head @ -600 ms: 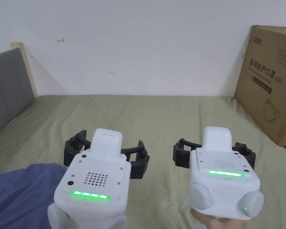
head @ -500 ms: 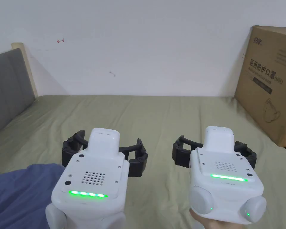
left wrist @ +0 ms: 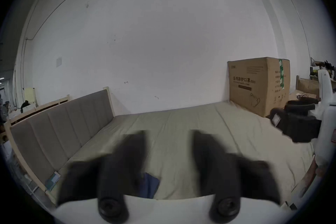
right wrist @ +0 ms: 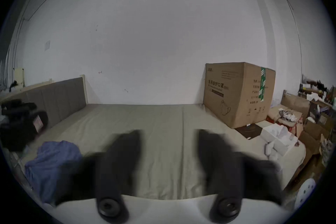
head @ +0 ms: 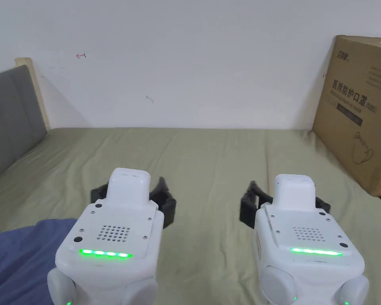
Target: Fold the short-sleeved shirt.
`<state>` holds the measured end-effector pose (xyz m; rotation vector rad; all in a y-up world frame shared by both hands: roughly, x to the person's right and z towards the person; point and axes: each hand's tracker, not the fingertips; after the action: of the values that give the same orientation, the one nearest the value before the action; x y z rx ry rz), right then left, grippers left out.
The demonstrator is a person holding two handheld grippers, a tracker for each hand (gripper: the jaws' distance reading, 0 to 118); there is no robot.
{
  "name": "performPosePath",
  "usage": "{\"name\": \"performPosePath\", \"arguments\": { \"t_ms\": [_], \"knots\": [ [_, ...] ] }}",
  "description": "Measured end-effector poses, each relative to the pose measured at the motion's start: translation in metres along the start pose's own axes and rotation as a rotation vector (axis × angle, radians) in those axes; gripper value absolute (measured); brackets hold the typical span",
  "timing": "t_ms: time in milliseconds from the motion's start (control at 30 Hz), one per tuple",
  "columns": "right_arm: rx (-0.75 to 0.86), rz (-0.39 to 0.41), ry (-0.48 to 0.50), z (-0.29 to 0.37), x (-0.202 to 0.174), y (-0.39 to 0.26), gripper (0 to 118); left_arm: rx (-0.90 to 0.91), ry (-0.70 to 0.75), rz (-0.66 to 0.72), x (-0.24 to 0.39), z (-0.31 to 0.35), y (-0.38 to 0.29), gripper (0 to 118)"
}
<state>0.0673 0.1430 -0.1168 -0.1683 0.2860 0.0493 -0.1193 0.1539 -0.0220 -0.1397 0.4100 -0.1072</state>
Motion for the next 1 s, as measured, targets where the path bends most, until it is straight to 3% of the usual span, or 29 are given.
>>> {"name": "performPosePath", "arguments": {
  "t_ms": [67,100,167,267,400,567,767,1000],
  "knots": [
    [-0.008,0.058,-0.063,-0.003,-0.003,-0.002,11,-0.03,0.036,0.0,0.002,-0.005,0.0,1],
    [-0.009,0.049,-0.046,-0.004,-0.001,-0.003,3,-0.027,0.036,0.024,0.001,-0.005,-0.001,0],
    [-0.017,0.023,0.014,-0.003,0.004,-0.005,0,-0.018,-0.019,0.108,-0.008,-0.002,-0.001,0],
    [-0.017,0.075,-0.016,-0.002,0.002,-0.006,0,-0.039,0.0,0.075,-0.007,-0.006,0.0,0],
    [-0.018,0.038,0.027,0.0,0.007,0.0,0,-0.027,-0.019,0.077,-0.014,-0.005,0.003,0],
    [-0.006,0.054,0.047,0.001,-0.001,0.009,0,-0.029,-0.009,0.098,-0.025,-0.004,0.008,0],
    [0.012,0.088,0.198,-0.005,-0.043,0.023,0,-0.026,0.106,0.115,-0.067,0.014,0.01,0],
    [0.009,0.091,0.416,-0.003,-0.118,0.026,0,-0.069,0.358,0.132,-0.141,0.056,-0.001,0]
  ]
}}
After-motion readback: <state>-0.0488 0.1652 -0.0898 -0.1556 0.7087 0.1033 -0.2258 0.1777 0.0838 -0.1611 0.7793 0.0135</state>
